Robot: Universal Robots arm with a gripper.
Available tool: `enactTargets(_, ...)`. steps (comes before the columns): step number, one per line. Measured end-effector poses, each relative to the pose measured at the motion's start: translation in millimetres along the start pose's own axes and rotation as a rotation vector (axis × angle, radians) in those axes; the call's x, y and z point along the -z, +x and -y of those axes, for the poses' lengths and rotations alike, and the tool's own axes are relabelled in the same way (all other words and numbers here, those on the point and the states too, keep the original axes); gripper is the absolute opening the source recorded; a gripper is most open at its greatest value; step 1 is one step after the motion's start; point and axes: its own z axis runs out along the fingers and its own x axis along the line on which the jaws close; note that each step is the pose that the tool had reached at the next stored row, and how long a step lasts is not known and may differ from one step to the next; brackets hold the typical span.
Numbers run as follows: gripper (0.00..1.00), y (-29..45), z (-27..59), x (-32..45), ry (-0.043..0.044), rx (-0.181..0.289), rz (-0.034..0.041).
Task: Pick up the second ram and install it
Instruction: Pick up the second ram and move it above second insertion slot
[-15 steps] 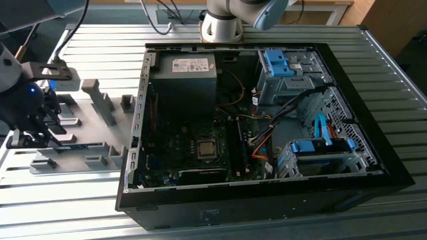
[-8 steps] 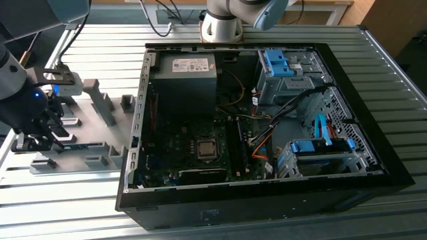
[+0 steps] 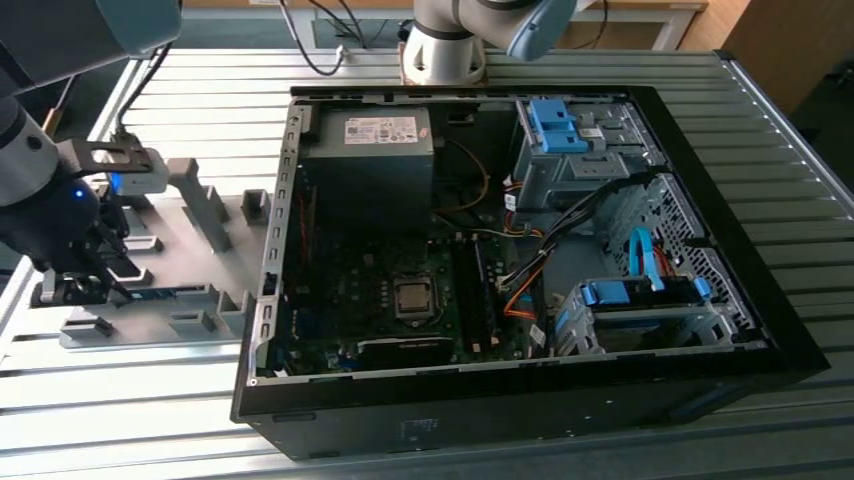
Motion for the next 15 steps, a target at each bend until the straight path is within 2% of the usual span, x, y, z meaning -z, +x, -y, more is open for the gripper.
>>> enactTargets(7,0.38,0.4,0.4,-11.9,0.0,0.001,0.0007)
enactTargets(15,0.38,-2.8,0.6,-17.1,0.0003,-0.001,0.0024)
